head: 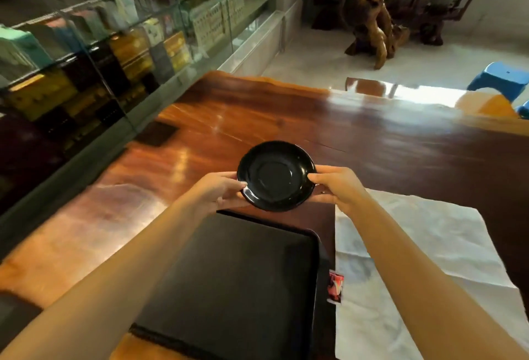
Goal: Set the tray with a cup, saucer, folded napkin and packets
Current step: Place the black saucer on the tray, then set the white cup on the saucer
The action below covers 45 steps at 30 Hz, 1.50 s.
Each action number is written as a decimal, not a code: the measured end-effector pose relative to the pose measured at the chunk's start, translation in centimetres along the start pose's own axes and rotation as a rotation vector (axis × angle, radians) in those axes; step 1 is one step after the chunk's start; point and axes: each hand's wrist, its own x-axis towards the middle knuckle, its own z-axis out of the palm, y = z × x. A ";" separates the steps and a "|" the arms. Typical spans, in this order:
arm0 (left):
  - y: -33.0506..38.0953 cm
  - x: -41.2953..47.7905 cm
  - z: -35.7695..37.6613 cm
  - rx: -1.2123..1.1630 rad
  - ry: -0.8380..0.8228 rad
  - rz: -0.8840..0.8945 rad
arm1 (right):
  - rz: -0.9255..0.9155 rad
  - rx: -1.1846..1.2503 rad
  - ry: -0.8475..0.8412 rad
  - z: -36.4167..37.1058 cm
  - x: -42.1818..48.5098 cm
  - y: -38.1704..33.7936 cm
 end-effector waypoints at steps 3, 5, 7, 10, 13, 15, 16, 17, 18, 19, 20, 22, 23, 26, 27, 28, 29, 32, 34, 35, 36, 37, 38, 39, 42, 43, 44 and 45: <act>-3.5 -0.6 -3.3 0.051 0.060 -0.051 | 0.075 0.005 0.008 3.6 -0.2 3.6; -5.3 -1.0 -5.1 0.068 0.100 -0.069 | 0.129 -0.004 0.009 5.8 -0.2 5.7; -7.0 -1.1 -6.6 0.072 0.138 -0.088 | 0.162 -0.038 -0.002 7.6 0.0 7.7; -9.3 -1.1 -8.8 0.053 0.176 -0.125 | 0.201 -0.065 0.009 10.0 0.7 10.6; -11.5 -0.7 -10.7 0.013 0.204 -0.177 | 0.226 -0.088 0.017 12.1 1.4 13.2; -13.3 -0.2 -11.7 -0.033 0.234 -0.239 | 0.240 -0.109 0.024 13.2 1.8 14.8; -14.2 0.1 -12.1 -0.052 0.245 -0.268 | 0.255 -0.115 0.030 13.8 2.0 15.5; -14.9 0.3 -12.4 -0.067 0.261 -0.292 | 0.273 -0.125 0.036 14.2 2.2 16.3; -15.6 0.4 -12.6 -0.076 0.286 -0.309 | 0.292 -0.135 0.045 14.5 2.4 16.9; -16.1 0.5 -12.8 -0.081 0.309 -0.318 | 0.307 -0.145 0.052 14.8 2.6 17.5; -16.6 0.7 -12.9 -0.087 0.321 -0.322 | 0.317 -0.156 0.060 14.9 2.8 18.0; -17.1 0.8 -12.8 -0.093 0.321 -0.320 | 0.323 -0.187 0.068 15.0 2.9 18.8; -17.2 0.8 -12.7 -0.089 0.320 -0.316 | 0.323 -0.198 0.072 15.0 2.9 19.2; -17.7 1.1 -12.7 -0.064 0.325 -0.297 | 0.323 -0.212 0.082 14.9 3.0 19.5; -17.7 1.1 -12.7 -0.046 0.321 -0.293 | 0.326 -0.224 0.078 14.8 3.1 19.5; -17.8 1.2 -12.8 -0.016 0.315 -0.289 | 0.333 -0.240 0.071 14.8 3.2 19.4; -17.8 1.3 -12.9 0.019 0.305 -0.284 | 0.341 -0.257 0.055 14.6 3.3 19.3; -17.4 1.6 -13.3 0.189 0.311 -0.249 | 0.359 -0.321 -0.037 14.1 3.2 18.7; -16.5 1.6 -13.6 0.317 0.343 -0.203 | 0.371 -0.369 -0.088 13.6 2.9 18.0; -15.9 1.7 -13.7 0.415 0.357 -0.163 | 0.374 -0.386 -0.099 13.3 2.7 17.6; -15.1 1.7 -13.8 0.543 0.366 -0.117 | 0.373 -0.405 -0.107 12.9 2.6 17.1; -14.4 1.7 -13.7 0.655 0.363 -0.062 | 0.367 -0.437 -0.118 12.4 2.4 16.5; -13.5 1.8 -13.6 0.727 0.346 -0.019 | 0.362 -0.482 -0.131 11.8 2.3 15.8; -12.5 1.8 -13.2 0.777 0.311 0.005 | 0.357 -0.539 -0.147 11.1 2.1 15.0; -9.9 1.8 -11.7 0.886 0.110 0.019 | 0.325 -0.733 -0.159 9.2 1.8 12.7; -9.2 1.9 -11.1 0.899 0.033 0.009 | 0.304 -0.794 -0.151 8.6 1.7 12.0; -8.5 2.0 -10.4 0.904 -0.039 -0.006 | 0.277 -0.857 -0.133 8.0 1.6 11.3; -7.8 2.1 -9.6 0.907 -0.098 -0.022 | 0.247 -0.926 -0.117 7.3 1.4 10.8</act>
